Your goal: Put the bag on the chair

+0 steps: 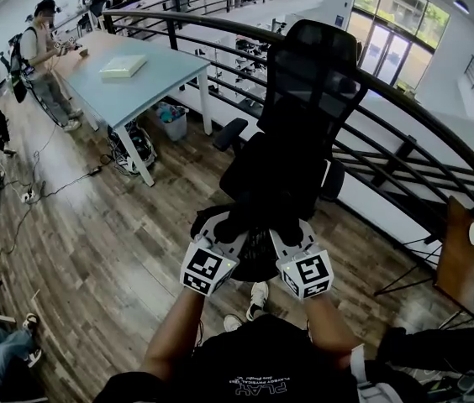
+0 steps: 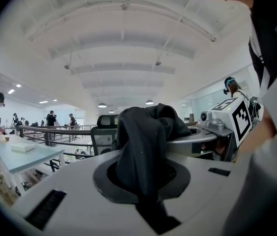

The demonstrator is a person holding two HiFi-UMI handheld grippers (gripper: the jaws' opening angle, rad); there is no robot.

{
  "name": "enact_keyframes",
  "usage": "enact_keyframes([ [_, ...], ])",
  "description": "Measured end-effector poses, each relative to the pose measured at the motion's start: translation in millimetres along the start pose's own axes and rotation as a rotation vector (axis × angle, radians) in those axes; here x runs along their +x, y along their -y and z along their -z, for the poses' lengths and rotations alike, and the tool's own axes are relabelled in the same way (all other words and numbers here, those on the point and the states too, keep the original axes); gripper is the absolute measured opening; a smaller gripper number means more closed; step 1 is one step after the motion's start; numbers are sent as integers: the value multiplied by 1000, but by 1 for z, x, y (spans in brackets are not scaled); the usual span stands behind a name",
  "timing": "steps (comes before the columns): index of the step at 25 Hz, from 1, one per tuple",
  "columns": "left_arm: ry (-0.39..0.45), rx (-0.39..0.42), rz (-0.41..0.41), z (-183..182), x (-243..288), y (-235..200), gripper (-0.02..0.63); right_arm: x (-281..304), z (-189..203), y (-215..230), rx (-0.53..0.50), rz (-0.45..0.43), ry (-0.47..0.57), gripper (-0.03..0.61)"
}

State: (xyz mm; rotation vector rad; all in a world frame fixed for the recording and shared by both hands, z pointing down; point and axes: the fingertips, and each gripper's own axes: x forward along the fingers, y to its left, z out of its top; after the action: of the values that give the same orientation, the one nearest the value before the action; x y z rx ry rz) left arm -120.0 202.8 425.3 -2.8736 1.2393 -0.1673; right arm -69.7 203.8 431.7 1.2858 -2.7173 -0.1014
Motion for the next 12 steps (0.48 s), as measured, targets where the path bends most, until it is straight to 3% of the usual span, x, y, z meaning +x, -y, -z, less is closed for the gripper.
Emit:
enact_keyframes([
  [12,-8,-22,17,0,58,-37,58,46,3,52,-8,-25,4,41],
])
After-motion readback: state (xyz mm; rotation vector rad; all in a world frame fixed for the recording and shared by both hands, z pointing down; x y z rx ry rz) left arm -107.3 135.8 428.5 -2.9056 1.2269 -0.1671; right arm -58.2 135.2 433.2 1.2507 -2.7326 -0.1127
